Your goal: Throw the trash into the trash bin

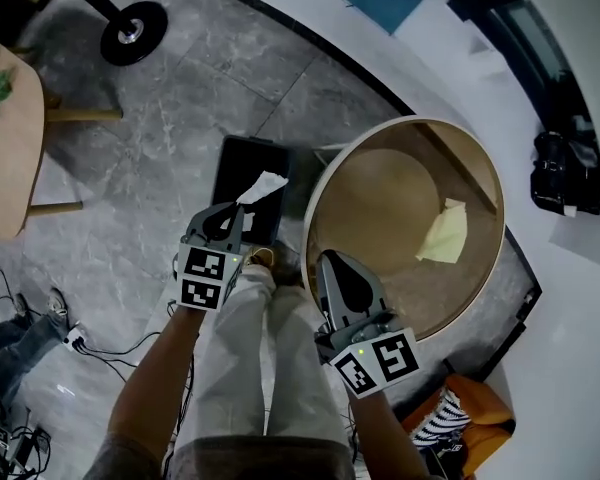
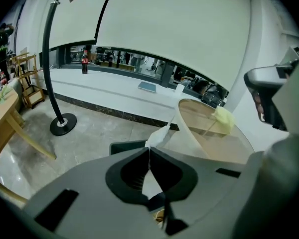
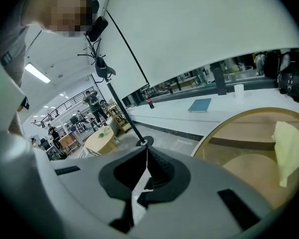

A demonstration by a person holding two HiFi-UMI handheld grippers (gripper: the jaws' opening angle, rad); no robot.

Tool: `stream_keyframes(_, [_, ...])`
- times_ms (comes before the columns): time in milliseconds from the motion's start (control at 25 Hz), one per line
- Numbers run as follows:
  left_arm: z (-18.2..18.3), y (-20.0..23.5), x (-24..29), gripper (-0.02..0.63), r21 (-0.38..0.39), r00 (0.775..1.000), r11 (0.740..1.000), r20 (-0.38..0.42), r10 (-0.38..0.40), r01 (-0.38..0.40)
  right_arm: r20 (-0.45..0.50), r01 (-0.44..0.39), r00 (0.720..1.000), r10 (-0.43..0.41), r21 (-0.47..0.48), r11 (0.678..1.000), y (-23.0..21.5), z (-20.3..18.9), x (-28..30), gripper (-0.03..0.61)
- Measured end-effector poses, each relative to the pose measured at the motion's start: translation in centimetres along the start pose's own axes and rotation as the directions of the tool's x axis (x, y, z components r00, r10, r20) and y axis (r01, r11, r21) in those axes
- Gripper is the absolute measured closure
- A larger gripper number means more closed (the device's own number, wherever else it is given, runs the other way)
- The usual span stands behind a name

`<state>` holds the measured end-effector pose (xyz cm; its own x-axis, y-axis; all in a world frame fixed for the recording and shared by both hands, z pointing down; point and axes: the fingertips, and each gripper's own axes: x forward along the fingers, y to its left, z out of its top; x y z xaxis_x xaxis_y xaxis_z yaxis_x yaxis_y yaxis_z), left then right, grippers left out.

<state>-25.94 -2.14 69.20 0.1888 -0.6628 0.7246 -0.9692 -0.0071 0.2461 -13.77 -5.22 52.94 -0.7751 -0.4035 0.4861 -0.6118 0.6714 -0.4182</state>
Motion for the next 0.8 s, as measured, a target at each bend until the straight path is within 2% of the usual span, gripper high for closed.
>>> stream_keyframes(320, [-1.1, 1.0, 0.5, 0.589, -0.024, 0.998, 0.998, -0.035, 0.060, -0.061, -0.005, 0.004, 1.000, -0.004, 0.003, 1.000, -0.6, 0.3, 0.1, 0.558])
stream_keyframes(360, [-1.2, 1.2, 0.5, 0.579, -0.033, 0.997, 0.997, -0.039, 0.065, -0.067, -0.003, 0.004, 1.000, -0.004, 0.003, 1.000, -0.7, 0.4, 0.1, 0.558])
stream_keyframes(440, [-1.4, 1.3, 0.6, 0.486, -0.047, 0.996, 0.996, -0.051, 0.068, -0.070, -0.002, 0.004, 1.000, -0.004, 0.004, 1.000, -0.9, 0.4, 0.2, 0.558])
stream_keyframes(480, [-1.5, 1.3, 0.6, 0.465, -0.047, 0.996, 0.996, -0.056, 0.069, -0.071, -0.002, 0.005, 1.000, -0.005, 0.005, 1.000, -1.0, 0.4, 0.2, 0.558])
stream_keyframes(800, [-1.3, 1.1, 0.3, 0.459, -0.023, 0.996, 0.998, -0.060, 0.064, -0.065, 0.000, 0.005, 1.000, -0.005, 0.009, 1.000, -1.1, 0.3, -0.1, 0.558])
